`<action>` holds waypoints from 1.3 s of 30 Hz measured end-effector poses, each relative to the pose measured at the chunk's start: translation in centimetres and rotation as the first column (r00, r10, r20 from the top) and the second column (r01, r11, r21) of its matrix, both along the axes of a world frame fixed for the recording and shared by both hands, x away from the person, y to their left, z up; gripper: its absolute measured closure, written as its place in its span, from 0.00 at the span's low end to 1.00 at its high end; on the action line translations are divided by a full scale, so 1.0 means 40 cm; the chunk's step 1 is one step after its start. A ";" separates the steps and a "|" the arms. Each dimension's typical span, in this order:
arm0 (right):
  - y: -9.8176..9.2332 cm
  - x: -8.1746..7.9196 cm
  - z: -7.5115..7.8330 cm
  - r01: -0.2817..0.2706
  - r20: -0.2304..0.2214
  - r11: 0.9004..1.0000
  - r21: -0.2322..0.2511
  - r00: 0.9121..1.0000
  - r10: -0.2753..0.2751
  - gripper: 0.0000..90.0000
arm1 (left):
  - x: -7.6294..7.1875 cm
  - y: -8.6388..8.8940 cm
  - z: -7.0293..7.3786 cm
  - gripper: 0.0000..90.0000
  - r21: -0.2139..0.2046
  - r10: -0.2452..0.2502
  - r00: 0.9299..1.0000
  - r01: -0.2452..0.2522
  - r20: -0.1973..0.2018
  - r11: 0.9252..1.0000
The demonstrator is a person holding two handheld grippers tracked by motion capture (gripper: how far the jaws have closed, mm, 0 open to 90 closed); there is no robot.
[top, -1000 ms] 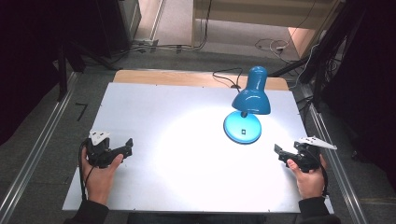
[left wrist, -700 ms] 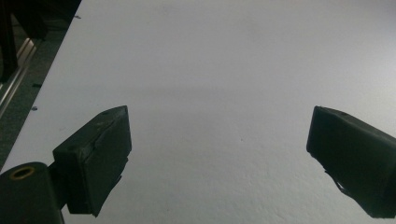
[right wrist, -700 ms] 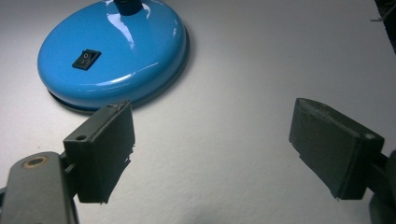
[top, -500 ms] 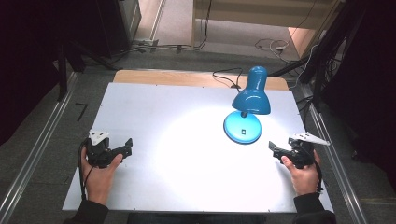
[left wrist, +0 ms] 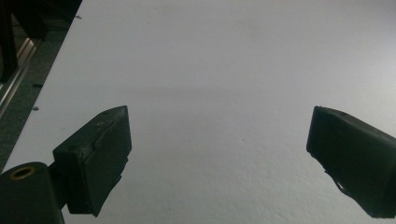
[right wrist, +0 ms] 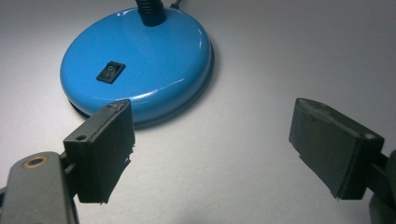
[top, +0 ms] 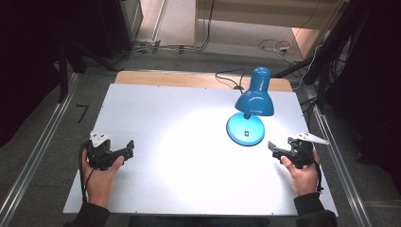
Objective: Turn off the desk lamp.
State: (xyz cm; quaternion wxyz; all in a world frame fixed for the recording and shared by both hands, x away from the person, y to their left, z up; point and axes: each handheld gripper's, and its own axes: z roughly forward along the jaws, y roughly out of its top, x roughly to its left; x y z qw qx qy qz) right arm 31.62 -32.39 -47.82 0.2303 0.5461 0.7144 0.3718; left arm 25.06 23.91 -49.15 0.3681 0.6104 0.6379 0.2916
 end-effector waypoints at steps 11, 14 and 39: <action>0.015 0.008 0.003 -0.011 0.004 1.000 0.002 1.000 0.011 0.15 | -0.001 0.001 0.002 0.08 -0.001 -0.001 1.000 0.001 0.005 1.000; 0.016 0.010 0.002 -0.012 0.005 1.000 0.003 1.000 0.012 0.15 | -0.001 0.001 0.001 0.08 -0.002 0.000 1.000 0.000 0.006 1.000; 0.041 0.028 -0.001 -0.024 0.003 1.000 -0.006 1.000 0.024 0.19 | -0.001 0.000 0.001 0.08 -0.007 -0.003 1.000 0.003 0.005 1.000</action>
